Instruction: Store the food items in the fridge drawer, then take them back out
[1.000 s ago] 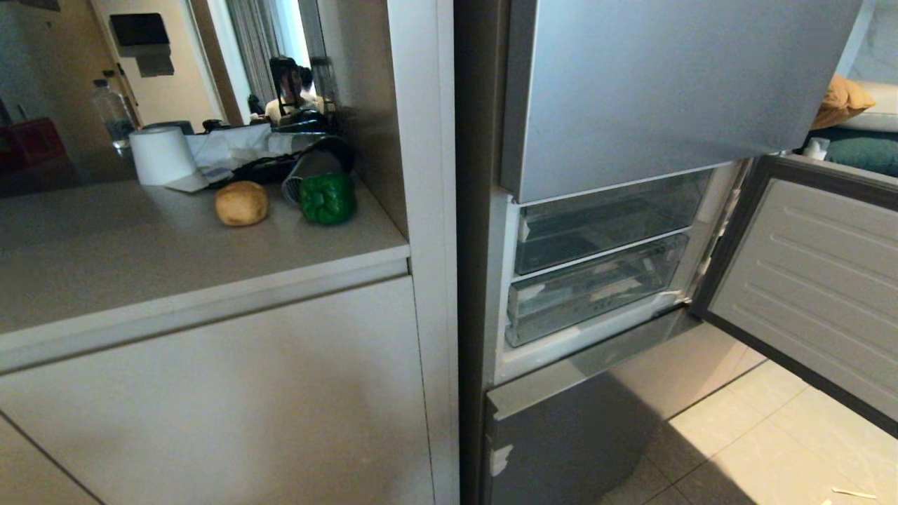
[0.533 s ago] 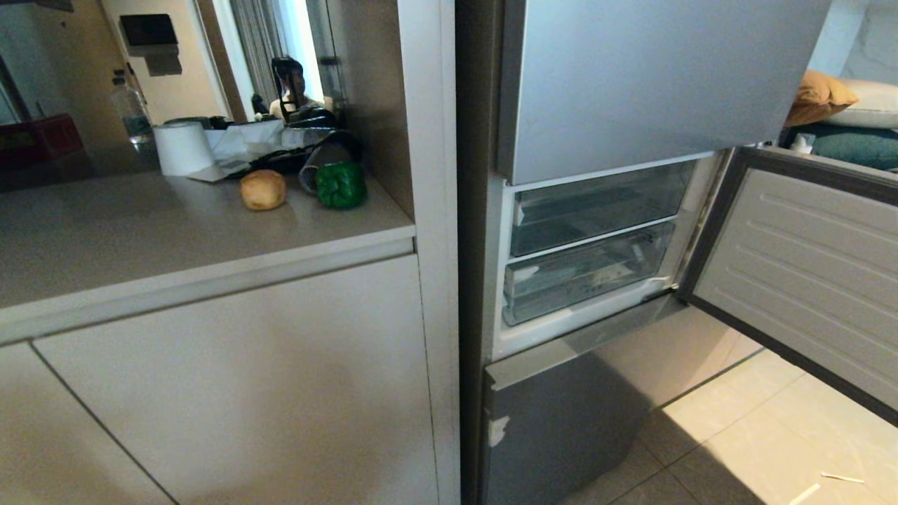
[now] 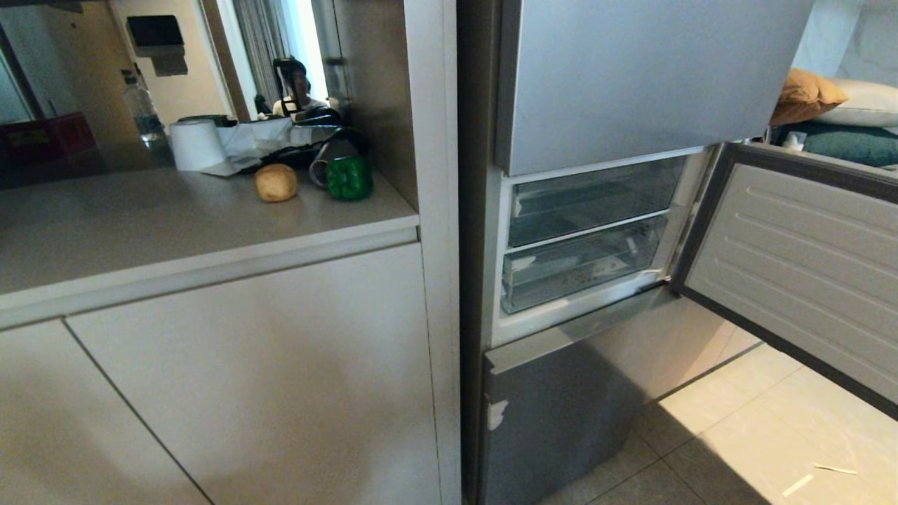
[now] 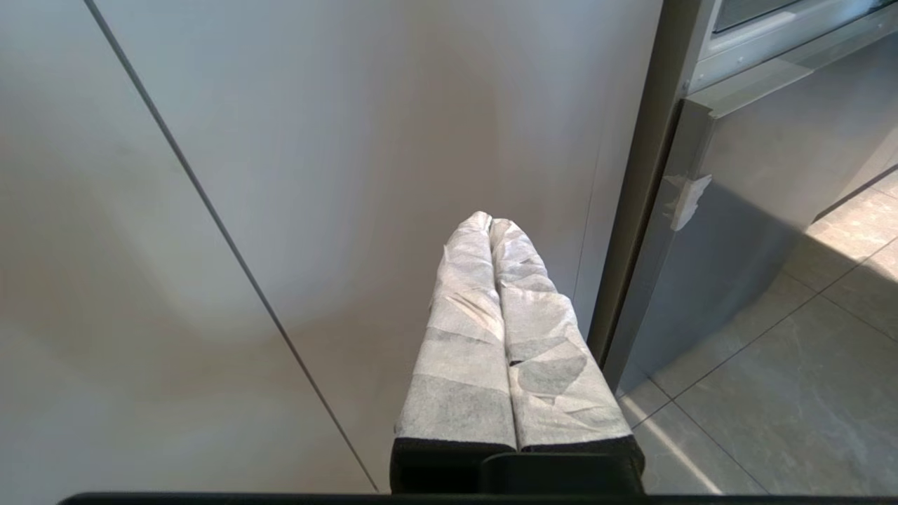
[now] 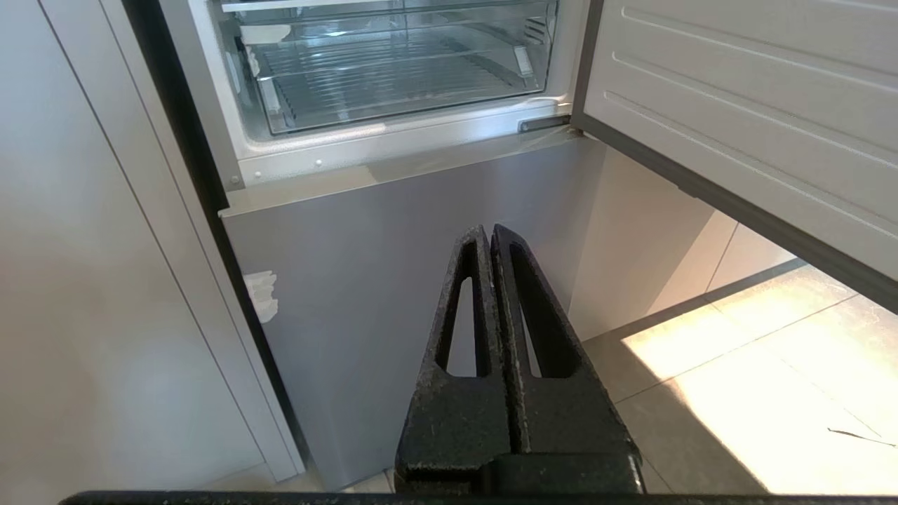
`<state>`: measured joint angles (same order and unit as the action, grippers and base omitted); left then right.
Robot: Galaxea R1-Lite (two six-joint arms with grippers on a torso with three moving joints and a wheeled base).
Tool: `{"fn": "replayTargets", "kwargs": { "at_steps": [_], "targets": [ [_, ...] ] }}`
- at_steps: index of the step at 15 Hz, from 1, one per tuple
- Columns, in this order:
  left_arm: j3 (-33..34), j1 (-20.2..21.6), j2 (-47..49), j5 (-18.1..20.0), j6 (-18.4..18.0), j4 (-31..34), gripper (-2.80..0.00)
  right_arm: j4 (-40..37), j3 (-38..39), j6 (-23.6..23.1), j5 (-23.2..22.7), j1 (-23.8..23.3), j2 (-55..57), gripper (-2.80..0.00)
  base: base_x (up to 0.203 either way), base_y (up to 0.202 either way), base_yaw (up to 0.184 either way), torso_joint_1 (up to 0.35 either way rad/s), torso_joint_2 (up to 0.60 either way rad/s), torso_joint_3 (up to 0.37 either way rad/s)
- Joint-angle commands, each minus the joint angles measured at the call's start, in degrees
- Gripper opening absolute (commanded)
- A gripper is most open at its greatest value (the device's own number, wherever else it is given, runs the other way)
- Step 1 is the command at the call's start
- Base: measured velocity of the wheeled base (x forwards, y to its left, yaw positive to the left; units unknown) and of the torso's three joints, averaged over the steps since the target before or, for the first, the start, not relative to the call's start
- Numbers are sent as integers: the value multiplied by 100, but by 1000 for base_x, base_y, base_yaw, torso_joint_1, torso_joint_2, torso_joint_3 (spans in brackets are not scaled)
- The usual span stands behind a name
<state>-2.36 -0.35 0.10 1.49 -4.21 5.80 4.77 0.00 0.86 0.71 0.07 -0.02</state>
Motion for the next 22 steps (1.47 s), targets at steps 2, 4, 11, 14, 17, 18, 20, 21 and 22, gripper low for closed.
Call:
{"fn": "replayTargets", "kwargs": {
  "at_steps": [2,4,11,14,17,18,20,21,22],
  "targets": [
    [-1,0,8,1,-1,0,-280,6,176,2,0,1,-6,-280,0,0,0,0,0,0],
    [-1,0,8,-12,7,0,-280,6,176,2,0,1,1,-280,0,0,0,0,0,0],
    [-1,0,8,-43,148,0,-280,6,176,2,0,1,-1,-280,0,0,0,0,0,0],
    [-1,0,8,-34,148,0,-280,6,176,20,0,1,1,-280,0,0,0,0,0,0],
    [-1,0,8,-34,139,7,-280,6,176,29,0,1,2,-280,0,0,0,0,0,0],
    [-1,0,8,-26,139,0,-280,6,176,29,0,1,1,-280,0,0,0,0,0,0],
    [-1,0,8,-26,139,0,-280,6,176,27,0,1,0,-280,0,0,0,0,0,0],
    [-1,0,8,-34,139,0,-280,6,176,29,0,1,-5,-280,0,0,0,0,0,0],
    [-1,0,8,-34,139,0,-280,6,176,29,0,1,-6,-280,0,0,0,0,0,0]
  ]
}}
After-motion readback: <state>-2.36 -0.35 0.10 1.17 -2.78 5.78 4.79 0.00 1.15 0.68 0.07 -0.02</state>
